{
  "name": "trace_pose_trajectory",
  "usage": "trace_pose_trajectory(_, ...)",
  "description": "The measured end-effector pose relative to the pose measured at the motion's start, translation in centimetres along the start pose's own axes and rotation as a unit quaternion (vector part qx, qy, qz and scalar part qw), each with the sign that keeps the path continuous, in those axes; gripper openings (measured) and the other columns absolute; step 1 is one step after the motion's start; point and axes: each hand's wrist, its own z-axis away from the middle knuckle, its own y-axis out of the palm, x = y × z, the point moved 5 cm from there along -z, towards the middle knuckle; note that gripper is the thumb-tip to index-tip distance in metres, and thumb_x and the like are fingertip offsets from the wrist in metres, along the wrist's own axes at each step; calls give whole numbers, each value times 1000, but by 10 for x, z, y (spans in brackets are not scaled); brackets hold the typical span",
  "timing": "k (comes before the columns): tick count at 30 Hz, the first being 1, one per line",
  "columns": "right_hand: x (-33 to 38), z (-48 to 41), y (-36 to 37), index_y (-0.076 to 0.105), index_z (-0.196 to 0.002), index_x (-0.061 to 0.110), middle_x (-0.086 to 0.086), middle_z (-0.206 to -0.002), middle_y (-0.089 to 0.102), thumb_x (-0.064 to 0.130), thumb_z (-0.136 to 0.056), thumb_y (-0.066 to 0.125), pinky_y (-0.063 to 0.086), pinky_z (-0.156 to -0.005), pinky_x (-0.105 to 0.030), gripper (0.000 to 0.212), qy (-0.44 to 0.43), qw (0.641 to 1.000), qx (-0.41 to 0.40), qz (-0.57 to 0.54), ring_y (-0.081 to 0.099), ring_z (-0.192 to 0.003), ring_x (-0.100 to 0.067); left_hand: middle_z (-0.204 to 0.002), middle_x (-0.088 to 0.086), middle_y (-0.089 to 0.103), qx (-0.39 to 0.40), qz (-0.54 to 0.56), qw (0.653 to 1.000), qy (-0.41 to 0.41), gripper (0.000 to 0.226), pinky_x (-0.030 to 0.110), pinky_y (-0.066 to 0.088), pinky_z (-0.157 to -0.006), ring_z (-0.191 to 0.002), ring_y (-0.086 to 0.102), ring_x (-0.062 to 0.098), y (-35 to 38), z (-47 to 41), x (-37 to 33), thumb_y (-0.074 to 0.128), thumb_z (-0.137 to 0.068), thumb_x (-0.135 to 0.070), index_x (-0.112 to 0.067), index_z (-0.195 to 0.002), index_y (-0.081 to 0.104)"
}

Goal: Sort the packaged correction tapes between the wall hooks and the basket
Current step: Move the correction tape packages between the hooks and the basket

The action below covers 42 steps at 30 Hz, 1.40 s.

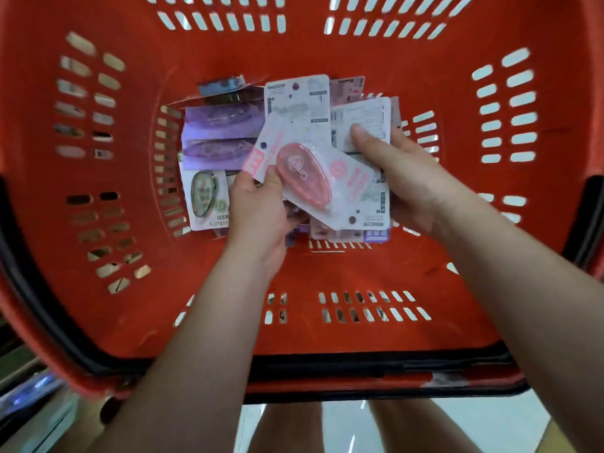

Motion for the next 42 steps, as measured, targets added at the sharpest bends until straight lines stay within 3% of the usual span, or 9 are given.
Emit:
trace_pose_trajectory(3, -7, 2, 4, 38, -143, 15, -10, -126, 68, 21, -84, 78, 59, -87, -48, 71, -59, 998, -3, -2, 70, -109, -26, -103, 19, 71, -27, -20, 999, 6, 14, 70, 49, -78, -84, 70, 38, -1, 6, -1, 44, -105, -23, -23, -109, 58)
trace_pose_trajectory(7, -9, 6, 5, 37, -145, 8, -12, -129, 66, 8, -66, 88, 56, -93, -53, 94, -92, 993, 5, 75, 66, -116, -29, -106, 26, 69, -25, -20, 999, -2, 22, 69, 50, -78, -87, 69, 43, -6, 12, -9, 47, -105, -21, -6, -115, 58)
trace_pose_trajectory(20, 47, 90, 30, 64, -113, 22, -1, -106, 76, 14, -83, 73, 60, -84, -47, 32, -84, 979, 31, 185, 74, -94, -22, -115, 16, 69, 94, 91, 990, -49, 35, 40, 56, -75, -94, 65, 27, -24, 56, -61, 57, -88, -1, -4, -122, 61)
trace_pose_trajectory(23, 62, 113, 40, 50, -134, 19, -4, -114, 73, 9, -80, 75, 60, -83, -50, 60, -79, 985, 24, 152, 74, -97, -23, -109, 16, 70, 92, 105, 989, -41, 37, 40, 54, -77, -92, 65, 27, -27, 79, -77, 62, -84, -1, -1, -121, 60)
trace_pose_trajectory(28, 93, 152, 45, -1, -152, 51, 9, -122, 69, 5, -82, 76, 61, -79, -38, 114, -163, 978, -53, 115, 71, -104, -13, -89, 4, 76, 16, 119, 993, -1, 24, 36, 59, -71, -78, 73, 19, -29, 124, -105, 71, -83, -3, -8, -105, 60)
trace_pose_trajectory(33, 127, 192, 60, 30, -145, 48, 17, -140, 52, 7, -91, 69, 54, -82, -15, 78, -263, 935, -60, 231, 60, -115, 5, -90, 1, 76, -113, 107, 985, 73, 22, 35, 60, -65, -79, 74, 16, -51, 168, -125, 75, -84, -10, -16, -99, 59)
trace_pose_trajectory(36, 138, 211, 67, 61, -129, 34, 21, -131, 59, 13, -94, 65, 46, -100, -18, 41, -275, 906, -54, 316, 55, -120, 6, -92, -4, 74, -187, 14, 960, 206, 28, 44, 61, -75, -85, 73, 17, -72, 206, -150, 75, -84, -11, -30, -90, 55)
trace_pose_trajectory(39, 144, 227, 78, 74, -101, 31, 16, -112, 71, 12, -95, 64, 49, -88, -18, 22, -255, 917, -32, 304, 63, -107, 1, -103, -8, 64, -119, -173, 898, 387, 36, 24, 55, -82, -98, 63, 4, -55, 254, -181, 71, -86, -8, -41, -95, 59)
trace_pose_trajectory(42, 144, 242, 88, 76, -89, 30, 7, -100, 75, 11, -92, 65, 54, -78, -42, 23, -236, 945, -25, 224, 69, -89, -26, -111, -10, 49, -51, -314, 829, 459, 33, 3, 40, -88, -106, 52, 0, -31, 284, -185, 71, -84, -6, -28, -109, 71)
